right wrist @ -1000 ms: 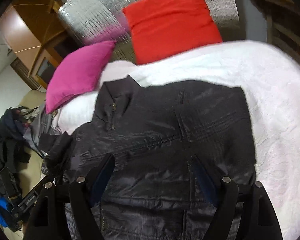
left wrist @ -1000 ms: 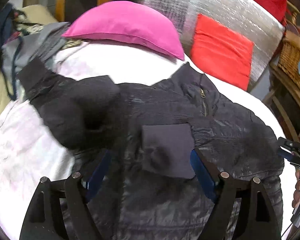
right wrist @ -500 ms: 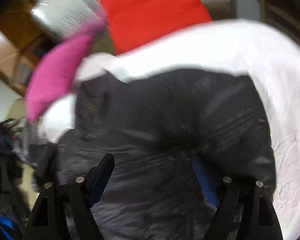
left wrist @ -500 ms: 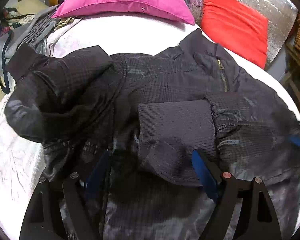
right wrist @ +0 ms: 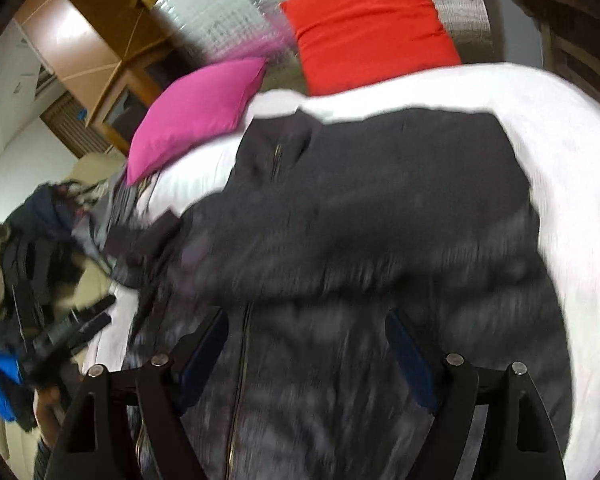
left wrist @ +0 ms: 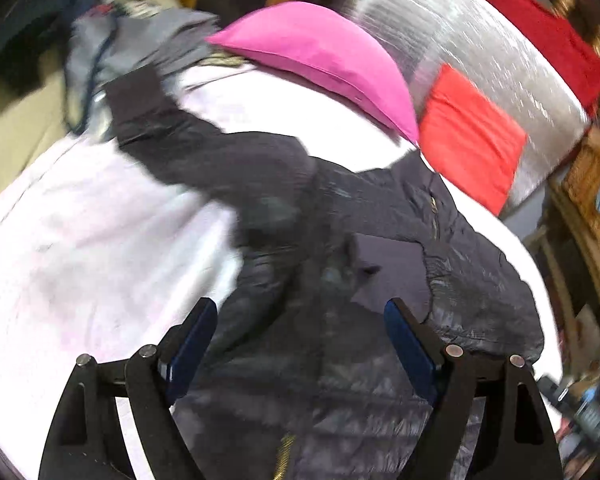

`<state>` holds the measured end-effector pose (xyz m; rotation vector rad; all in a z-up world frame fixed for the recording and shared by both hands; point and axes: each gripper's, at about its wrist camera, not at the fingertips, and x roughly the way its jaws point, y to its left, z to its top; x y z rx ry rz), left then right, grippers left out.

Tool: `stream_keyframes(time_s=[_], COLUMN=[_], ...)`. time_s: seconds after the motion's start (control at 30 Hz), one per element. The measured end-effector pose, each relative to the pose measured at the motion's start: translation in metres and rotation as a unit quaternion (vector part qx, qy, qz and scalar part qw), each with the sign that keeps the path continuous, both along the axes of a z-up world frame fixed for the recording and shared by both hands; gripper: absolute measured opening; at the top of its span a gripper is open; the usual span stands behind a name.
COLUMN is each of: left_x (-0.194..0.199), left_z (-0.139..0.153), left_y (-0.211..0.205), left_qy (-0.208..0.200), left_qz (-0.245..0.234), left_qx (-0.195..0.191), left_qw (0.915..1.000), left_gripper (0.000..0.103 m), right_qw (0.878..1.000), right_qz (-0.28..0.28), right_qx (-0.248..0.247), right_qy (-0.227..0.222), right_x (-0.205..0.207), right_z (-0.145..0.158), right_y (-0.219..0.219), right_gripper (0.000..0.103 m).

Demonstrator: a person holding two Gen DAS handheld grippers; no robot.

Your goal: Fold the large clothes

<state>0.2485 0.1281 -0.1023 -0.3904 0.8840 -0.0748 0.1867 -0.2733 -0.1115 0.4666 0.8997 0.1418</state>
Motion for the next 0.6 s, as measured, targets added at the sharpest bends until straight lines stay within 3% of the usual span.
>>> stream_keyframes(time_s=[0.13,0.33,0.5,0.6], left_x=[-0.016,-0.03,-0.01,0.018], left_z=[-0.003,-0.011,-0.019,-0.027], left_y=[0.044,0.093,0.123,0.142], left_qy=[0.012,0.026,0.023,0.016], left_qz=[0.054,0.11,0.122,0.125], left_qx=[-0.029,-0.026,-0.099,-0.158], left_qw=[0.9981,0.9932,0.9873,0.9793], left_gripper=[0.088,0.088,0.088,0.088], right_qw=[1.0,0.999,0.995,0.993], right_qz=[0.008,0.008,0.018,0.022], right_qx=[-0.003,-0.025,-0.071,-0.083], right_qy=[-0.004,-0.038,-0.067,-0.077], right_x=[-0.023,-0.042,-0.052,-0.053], right_z=[-0.004,0.017,0.03,0.033], right_y=[0.017,0.032,0.046,0.047], right_gripper=[0.097,0.099,0.103,0.103])
